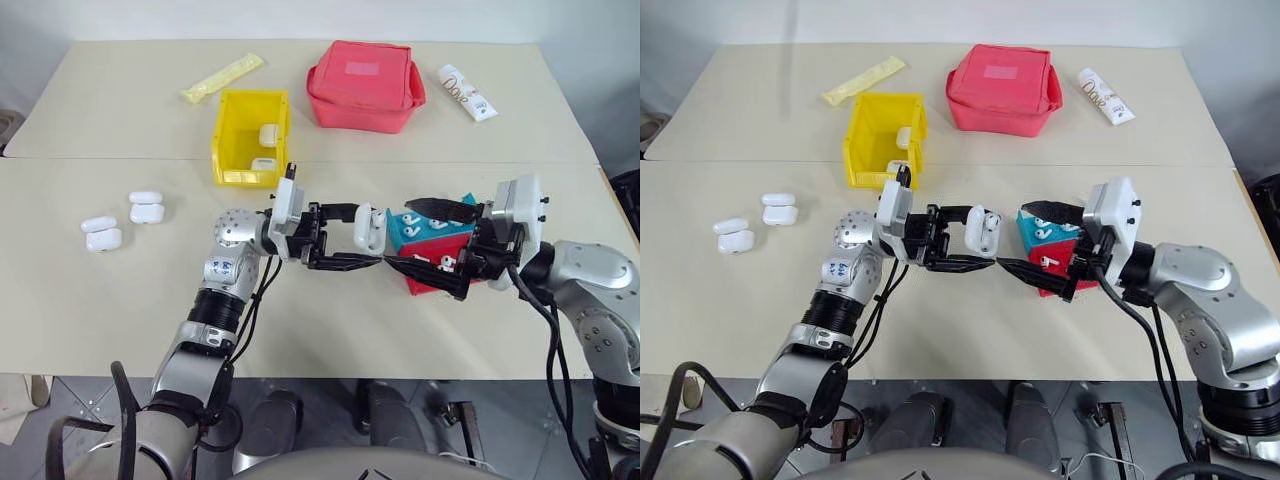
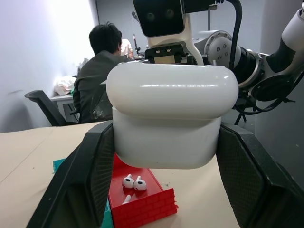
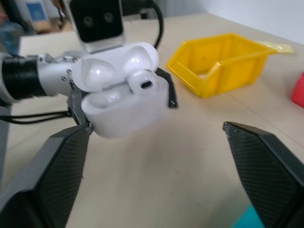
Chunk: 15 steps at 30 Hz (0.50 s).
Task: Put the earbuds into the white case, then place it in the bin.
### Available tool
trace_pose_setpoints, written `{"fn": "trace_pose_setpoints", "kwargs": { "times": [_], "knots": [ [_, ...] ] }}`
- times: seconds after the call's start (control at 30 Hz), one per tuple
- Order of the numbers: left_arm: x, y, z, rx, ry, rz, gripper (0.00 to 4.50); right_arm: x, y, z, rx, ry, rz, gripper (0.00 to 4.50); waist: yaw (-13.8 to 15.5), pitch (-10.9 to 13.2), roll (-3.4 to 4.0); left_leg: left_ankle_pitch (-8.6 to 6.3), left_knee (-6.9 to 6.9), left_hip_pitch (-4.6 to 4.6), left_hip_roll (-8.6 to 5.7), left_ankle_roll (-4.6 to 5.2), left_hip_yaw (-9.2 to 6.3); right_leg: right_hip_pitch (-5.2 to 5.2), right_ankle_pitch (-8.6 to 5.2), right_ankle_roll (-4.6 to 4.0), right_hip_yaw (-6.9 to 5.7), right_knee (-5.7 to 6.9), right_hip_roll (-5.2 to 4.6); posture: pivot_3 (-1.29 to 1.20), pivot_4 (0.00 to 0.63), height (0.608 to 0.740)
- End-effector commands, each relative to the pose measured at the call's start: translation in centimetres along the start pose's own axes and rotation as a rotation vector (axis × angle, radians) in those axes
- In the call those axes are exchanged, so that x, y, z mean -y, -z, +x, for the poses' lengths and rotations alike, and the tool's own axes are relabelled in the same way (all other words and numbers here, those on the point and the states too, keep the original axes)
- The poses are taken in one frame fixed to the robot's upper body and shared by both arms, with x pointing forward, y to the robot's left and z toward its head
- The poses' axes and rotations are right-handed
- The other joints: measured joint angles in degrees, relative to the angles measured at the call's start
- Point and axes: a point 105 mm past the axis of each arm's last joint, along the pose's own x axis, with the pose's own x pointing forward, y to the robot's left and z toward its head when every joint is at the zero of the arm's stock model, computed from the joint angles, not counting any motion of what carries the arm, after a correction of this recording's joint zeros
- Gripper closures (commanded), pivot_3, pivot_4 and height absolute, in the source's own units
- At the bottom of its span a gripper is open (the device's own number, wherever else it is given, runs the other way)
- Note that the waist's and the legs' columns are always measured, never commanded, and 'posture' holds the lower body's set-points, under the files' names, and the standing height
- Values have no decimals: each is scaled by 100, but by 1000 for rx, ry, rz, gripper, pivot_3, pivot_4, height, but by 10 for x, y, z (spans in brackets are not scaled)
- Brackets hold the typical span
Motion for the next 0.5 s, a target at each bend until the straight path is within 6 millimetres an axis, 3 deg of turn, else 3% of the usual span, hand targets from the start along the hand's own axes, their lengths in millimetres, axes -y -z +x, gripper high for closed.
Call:
{"fn": "trace_pose_setpoints", "kwargs": {
  "times": [0.03, 0.27, 0.5],
  "knots": [
    [-7, -7, -3, -8, -20, 46, 1721, 4, -7, -28, -36, 88, -35, 17, 25, 1, -2, 0, 0, 0, -1, 0, 0, 0, 0, 0, 0, 0, -1, 0, 150, 740],
    [-13, -4, -21, -33, -80, 36, 1721, -4, 23, -108, -228, 325, 47, 17, 76, 3, -5, -3, -1, 2, -1, 7, 2, 9, 3, 6, -1, -8, -1, 0, 150, 740],
    [-19, -4, -40, -63, -122, 33, 1721, -29, 42, -164, -330, 489, 159, 17, 96, 2, -4, -6, -3, 9, 6, 11, 12, 16, 8, 15, 9, -20, 7, 0, 150, 740]
  ]
}}
